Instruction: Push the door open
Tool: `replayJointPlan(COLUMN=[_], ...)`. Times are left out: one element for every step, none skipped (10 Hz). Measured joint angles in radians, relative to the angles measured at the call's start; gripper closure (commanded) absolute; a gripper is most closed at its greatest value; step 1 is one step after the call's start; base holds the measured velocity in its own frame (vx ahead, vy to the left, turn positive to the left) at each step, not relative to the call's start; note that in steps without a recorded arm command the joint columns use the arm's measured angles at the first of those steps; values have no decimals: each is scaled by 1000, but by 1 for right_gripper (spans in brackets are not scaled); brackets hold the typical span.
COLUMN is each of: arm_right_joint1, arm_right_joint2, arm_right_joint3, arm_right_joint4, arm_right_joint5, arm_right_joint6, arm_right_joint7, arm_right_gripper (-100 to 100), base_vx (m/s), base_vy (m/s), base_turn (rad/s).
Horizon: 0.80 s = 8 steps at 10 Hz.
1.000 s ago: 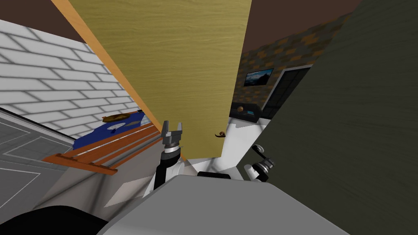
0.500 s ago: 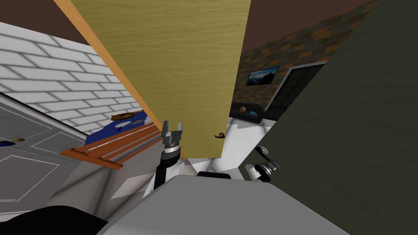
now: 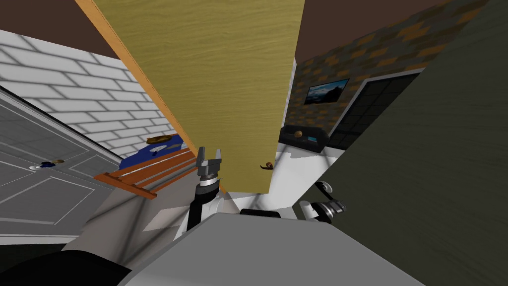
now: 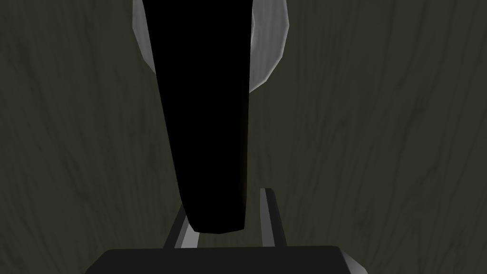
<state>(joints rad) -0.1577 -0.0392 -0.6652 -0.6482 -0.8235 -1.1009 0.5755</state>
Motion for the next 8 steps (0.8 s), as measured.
replayJointPlan(arm_right_joint1=[-2, 6, -5, 1, 1, 4, 5, -2], arm_right_joint2=[1, 12, 3, 8, 9, 13, 18, 13], arm_right_joint3=[-13, -26, -32, -41, -55, -61, -68, -72], arm_right_joint4=[-3, -31, -8, -18, -23, -35, -38, -19], arm_right_joint5=[-16, -33, -40, -51, -69, -76, -86, -91], arm_right_joint6=[-12, -16, -30, -40, -45, -47, -58, -71], arm_right_joint7=[11, 30, 32, 37, 49, 59, 65, 63], arm_right_gripper=[100, 100, 100, 100, 100, 100, 100, 100], base_vx=[38, 45, 45, 32, 21, 29, 23, 24], base_vy=[-122, -82, -64, -96, -86, -73, -50, -61], base_turn=[148, 41, 95, 156, 51, 82, 44, 98])
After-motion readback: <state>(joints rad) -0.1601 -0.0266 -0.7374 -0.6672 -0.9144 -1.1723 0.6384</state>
